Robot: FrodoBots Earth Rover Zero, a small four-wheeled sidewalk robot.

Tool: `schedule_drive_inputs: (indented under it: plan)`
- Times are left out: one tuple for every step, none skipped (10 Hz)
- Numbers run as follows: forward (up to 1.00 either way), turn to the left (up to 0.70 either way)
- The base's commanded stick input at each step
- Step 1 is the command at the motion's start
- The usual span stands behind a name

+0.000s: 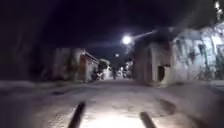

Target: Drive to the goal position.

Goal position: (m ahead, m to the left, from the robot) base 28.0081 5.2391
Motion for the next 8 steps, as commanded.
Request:
schedule_drive_inputs:
  plan:
    - [1.0, 0.02]
    - [1.0, 0.02]
    - [1.0, 0.02]
    - [1.0, 0.02]
    - [1.0, 0.02]
    - [1.0, 0.02]
    - [1.0, 0.02]
    - [1.0, 0.02]
